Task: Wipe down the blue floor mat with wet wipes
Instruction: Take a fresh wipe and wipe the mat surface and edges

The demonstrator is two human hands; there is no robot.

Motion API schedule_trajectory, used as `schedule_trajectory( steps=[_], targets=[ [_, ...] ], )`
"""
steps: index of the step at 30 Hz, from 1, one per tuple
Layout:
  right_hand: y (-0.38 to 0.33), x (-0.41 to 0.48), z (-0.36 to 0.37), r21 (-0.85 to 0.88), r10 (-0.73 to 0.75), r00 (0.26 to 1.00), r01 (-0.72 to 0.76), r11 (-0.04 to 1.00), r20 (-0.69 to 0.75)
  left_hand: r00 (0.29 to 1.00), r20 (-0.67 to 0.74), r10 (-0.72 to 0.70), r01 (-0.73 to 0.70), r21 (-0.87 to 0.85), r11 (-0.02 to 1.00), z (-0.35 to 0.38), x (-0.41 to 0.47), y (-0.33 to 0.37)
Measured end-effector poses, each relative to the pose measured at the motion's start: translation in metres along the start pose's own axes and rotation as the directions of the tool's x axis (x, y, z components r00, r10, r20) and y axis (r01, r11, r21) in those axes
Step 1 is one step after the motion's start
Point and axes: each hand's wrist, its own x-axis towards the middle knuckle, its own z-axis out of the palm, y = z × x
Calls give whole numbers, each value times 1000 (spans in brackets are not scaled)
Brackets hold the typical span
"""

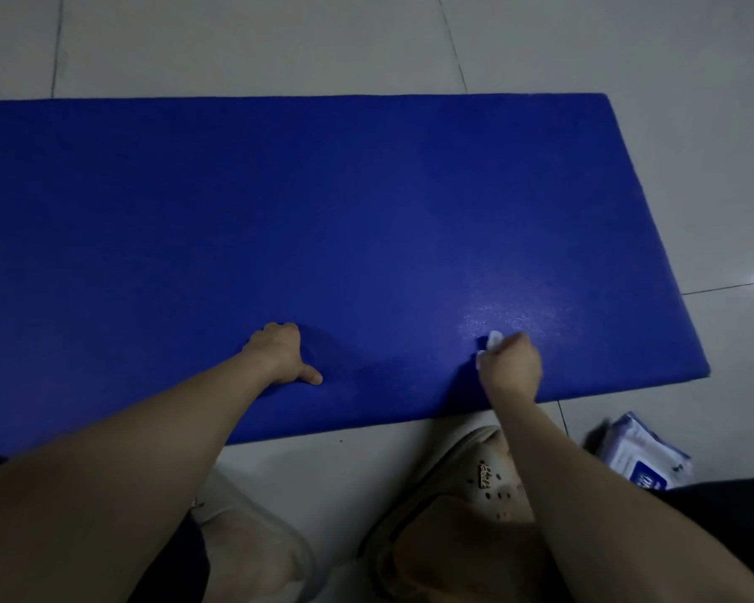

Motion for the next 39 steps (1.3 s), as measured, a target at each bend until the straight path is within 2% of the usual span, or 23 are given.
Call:
schedule_trajectory(
  steps=[1, 3, 9, 13, 16, 18, 21, 26, 28, 30, 35, 39],
  targets=[
    [2, 5, -4, 15, 43, 999, -43, 999, -8, 1000, -3, -1, 1, -3, 1000, 0, -1, 1],
    [-4, 1, -1, -4, 32, 999, -32, 999, 5, 1000, -7, -9, 9, -15, 1000, 0, -2, 2],
    [-57, -58, 51, 0, -245, 961, 247, 969, 130, 1000, 1, -23, 23, -20, 1000, 0, -3, 3],
    [-85, -94, 81, -24, -440, 848, 467, 884, 297, 999, -1, -34, 34, -6, 999, -1, -1, 2],
    [-91, -100, 88, -33, -494, 768, 553, 833, 408, 999, -5, -42, 42, 5, 999, 0, -2, 3],
    [-88, -90, 81, -56, -490, 771, 556, 829, 406, 999, -8, -40, 40, 2, 999, 0, -3, 3],
    [-71, -57, 59, -72, -430, 857, 466, 882, 284, 1000, -4, -29, 29, -14, 999, 0, -4, 3],
    [-21, 19, 12, -135, -151, 985, 161, 978, 80, 1000, 4, -24, 24, -15, 1000, 0, -5, 3],
    [-14, 37, -3, -83, 11, 1000, -9, 996, 24, 1000, 2, -21, 21, -19, 1000, 0, -4, 3],
    [-18, 42, -4, -19, 87, 996, -87, 996, 10, 1000, -3, -19, 19, -20, 1000, -1, -4, 4],
    [-63, -5, 39, 25, -152, 985, 150, 988, 87, 1000, 0, -24, 24, -8, 1000, -1, -3, 4],
    [-104, -59, 73, -19, -376, 902, 388, 921, 211, 1000, -11, -29, 29, 4, 1000, 1, -2, 4]
  ],
)
